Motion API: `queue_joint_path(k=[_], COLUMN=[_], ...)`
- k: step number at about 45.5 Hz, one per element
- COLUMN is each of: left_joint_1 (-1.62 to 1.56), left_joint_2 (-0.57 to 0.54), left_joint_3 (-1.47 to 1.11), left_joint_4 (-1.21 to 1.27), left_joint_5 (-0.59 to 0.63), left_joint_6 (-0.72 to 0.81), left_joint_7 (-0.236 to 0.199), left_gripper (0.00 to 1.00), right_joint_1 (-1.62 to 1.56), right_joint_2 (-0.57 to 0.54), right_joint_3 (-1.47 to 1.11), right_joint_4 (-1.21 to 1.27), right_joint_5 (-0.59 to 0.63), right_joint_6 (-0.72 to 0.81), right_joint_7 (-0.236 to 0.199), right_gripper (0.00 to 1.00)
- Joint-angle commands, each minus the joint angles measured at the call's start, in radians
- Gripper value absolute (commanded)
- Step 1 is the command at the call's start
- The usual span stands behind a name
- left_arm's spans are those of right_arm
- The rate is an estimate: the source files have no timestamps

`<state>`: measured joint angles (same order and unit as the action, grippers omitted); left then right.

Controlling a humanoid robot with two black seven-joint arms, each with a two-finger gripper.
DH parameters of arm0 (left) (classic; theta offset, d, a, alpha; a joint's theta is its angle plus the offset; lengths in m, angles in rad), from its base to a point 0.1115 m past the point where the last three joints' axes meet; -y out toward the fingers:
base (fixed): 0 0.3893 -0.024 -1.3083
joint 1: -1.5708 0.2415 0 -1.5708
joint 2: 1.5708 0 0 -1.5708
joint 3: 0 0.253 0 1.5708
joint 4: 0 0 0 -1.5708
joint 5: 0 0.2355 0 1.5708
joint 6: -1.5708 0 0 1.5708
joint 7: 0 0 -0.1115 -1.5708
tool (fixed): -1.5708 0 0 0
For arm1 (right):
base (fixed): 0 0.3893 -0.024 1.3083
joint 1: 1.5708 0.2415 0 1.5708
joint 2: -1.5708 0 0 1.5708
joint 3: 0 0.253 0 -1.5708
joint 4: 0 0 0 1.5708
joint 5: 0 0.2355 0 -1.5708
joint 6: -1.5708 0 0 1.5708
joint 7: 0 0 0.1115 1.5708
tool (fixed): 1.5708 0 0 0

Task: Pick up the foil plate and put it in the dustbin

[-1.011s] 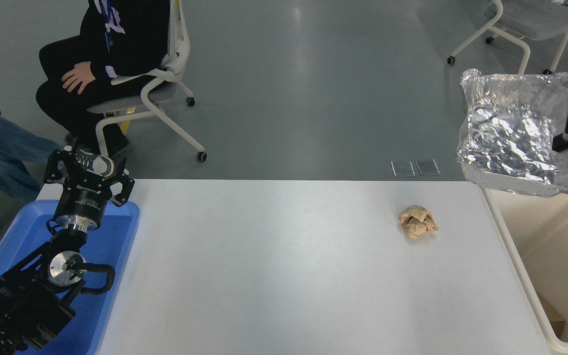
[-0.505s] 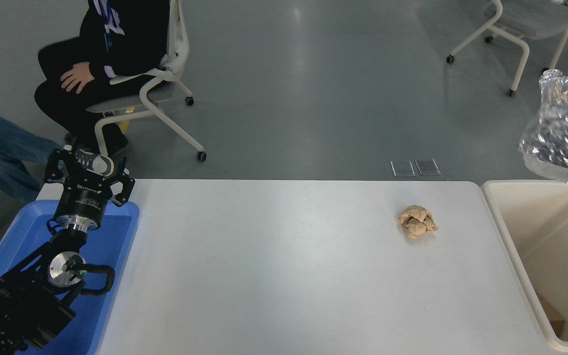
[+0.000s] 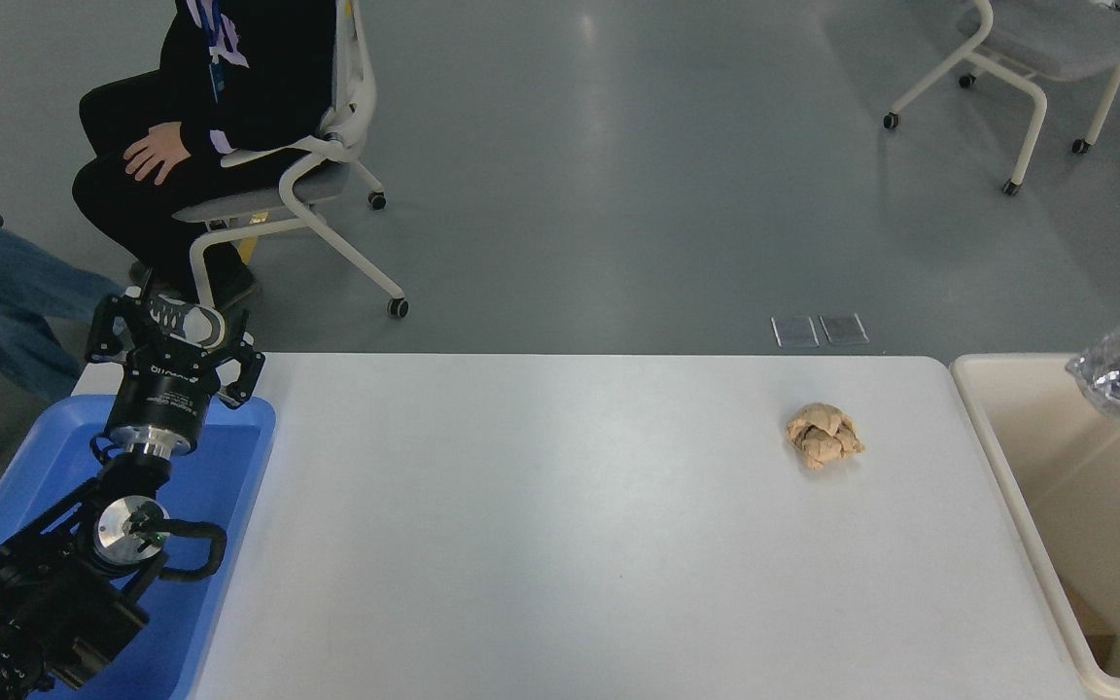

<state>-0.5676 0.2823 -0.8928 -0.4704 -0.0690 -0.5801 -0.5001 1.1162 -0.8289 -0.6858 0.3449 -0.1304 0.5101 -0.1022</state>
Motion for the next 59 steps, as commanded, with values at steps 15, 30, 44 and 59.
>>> queue_joint_path(k=[15,30,44,59], left_joint_1=[0.000,0.000,0.000,0.000], left_joint_2=[0.000,0.000,0.000,0.000], left_joint_3=[0.000,0.000,0.000,0.000], left_joint_4=[-0.001,0.000,0.000,0.000], left_joint_5=[0.000,0.000,0.000,0.000], left_joint_6=[0.000,0.000,0.000,0.000], left_joint_7=[0.000,0.000,0.000,0.000], left_gripper=[0.99,0.99,0.99,0.99], right_joint_1=[-0.415,-0.418,-0.418,-0.365], right_joint_2=[0.214,0.214,0.217,0.203], right_joint_3=[0.178,0.178,0.178,0.175], right_joint_4=[-0.261,-0.259,-0.250,-0.173], right_joint_5=[0.000,0.000,0.000,-0.001], right_joint_6=[-0.423,-0.452,-0.640,-0.639], right_joint_7=[0.001,0.001,0.003,0.004], right_gripper=[0.00,0.00,0.91,0.99])
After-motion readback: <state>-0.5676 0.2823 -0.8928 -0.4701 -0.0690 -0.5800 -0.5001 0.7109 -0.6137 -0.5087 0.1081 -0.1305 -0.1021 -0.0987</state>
